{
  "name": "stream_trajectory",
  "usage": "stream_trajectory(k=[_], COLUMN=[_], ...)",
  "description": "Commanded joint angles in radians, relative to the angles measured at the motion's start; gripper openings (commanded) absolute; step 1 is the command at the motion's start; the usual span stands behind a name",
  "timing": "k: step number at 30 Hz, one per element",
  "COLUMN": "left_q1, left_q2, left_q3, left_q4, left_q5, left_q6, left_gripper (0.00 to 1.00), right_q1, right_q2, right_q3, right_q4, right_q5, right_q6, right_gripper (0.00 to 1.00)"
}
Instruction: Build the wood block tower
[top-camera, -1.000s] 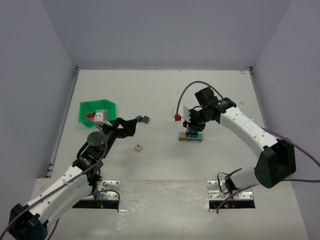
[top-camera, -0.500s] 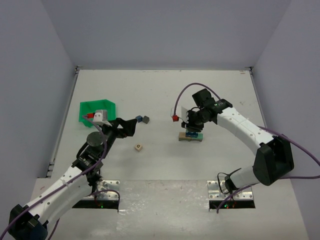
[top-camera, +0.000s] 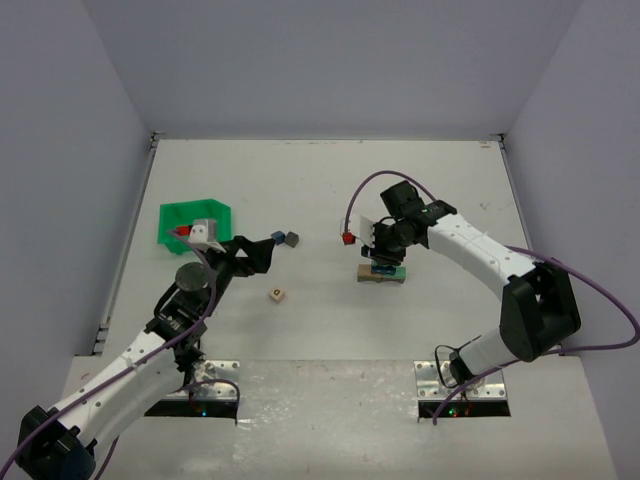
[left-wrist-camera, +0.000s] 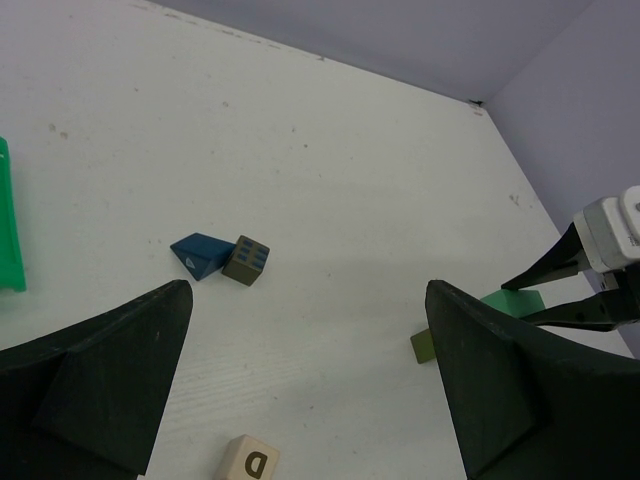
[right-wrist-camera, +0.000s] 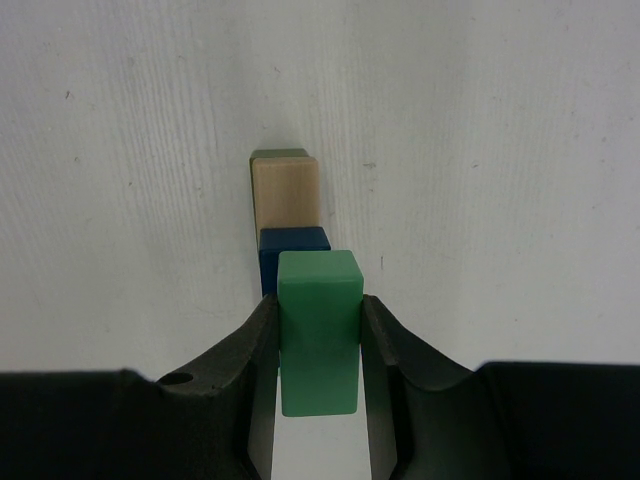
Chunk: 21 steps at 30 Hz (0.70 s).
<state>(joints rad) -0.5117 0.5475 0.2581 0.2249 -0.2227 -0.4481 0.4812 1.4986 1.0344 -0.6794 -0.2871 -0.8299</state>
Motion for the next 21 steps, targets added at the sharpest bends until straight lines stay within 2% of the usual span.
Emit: stream_trajectory(k=[1, 21], left_q1=[-0.004, -0.004], left_q2=[0.0, -0.004], left_q3=[0.026, 0.026], left_q4=[0.031, 0.031], left_q5=[0.011, 0.01], left_q6=[0.017, 0.012], left_gripper=[1.0, 1.0], right_q1=[0.007, 0.006], right_q2=[-0.007, -0.017], right_q3=[0.006, 0.003], right_q4=[0.021, 0.001], right_q5=[-0.006, -0.017], right_q6=[0.0, 0.009], right_gripper=[0.04, 0.1])
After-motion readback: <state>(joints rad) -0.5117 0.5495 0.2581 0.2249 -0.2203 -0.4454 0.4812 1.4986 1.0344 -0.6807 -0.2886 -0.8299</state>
